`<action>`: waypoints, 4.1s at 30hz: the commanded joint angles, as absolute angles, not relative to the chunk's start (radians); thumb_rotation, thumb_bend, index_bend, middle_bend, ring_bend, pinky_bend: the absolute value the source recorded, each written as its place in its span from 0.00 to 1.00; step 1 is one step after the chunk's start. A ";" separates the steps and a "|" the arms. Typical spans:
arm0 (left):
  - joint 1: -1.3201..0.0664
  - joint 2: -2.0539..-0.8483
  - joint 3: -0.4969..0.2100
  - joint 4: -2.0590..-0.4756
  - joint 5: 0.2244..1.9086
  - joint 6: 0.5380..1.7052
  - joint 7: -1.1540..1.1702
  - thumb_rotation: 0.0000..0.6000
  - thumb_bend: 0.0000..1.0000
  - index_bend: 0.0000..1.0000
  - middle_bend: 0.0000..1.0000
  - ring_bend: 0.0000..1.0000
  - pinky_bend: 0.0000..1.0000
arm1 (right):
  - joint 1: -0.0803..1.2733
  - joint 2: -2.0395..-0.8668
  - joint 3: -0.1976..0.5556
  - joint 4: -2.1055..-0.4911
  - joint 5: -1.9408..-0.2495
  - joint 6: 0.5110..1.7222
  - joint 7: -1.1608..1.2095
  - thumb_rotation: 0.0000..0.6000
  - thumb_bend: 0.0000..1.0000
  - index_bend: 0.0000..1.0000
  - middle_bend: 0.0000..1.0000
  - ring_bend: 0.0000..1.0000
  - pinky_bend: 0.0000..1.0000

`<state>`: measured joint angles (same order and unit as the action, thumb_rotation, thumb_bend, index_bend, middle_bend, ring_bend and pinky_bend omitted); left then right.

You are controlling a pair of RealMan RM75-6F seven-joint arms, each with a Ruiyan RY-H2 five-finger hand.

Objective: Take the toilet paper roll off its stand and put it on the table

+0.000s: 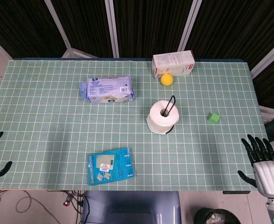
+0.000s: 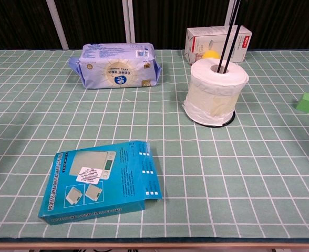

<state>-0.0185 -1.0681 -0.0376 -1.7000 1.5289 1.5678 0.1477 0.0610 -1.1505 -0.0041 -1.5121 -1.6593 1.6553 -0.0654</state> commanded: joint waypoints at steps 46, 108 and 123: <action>-0.005 -1.059 -0.036 -1.720 1.524 1.587 0.142 1.00 0.22 0.05 0.00 0.00 0.00 | 0.347 -1.202 0.237 -1.601 -1.162 0.984 0.685 1.00 0.00 0.03 0.00 0.00 0.00; 0.000 -1.041 -0.052 -1.719 1.482 1.584 0.110 1.00 0.22 0.05 0.00 0.00 0.00 | 0.704 -1.824 0.499 -1.193 -0.767 0.852 0.345 1.00 0.00 0.28 0.25 0.24 0.07; 0.004 -1.039 -0.056 -1.716 1.478 1.591 0.103 1.00 0.22 0.05 0.00 0.00 0.00 | 0.684 -1.813 0.525 -1.251 -0.873 0.902 0.400 1.00 0.00 0.44 0.35 0.36 0.17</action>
<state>0.0036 -1.0394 -0.0562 -1.7166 1.4785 1.5912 0.1034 0.6880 -1.8251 0.5193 -1.2337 -0.8617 0.8919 0.4000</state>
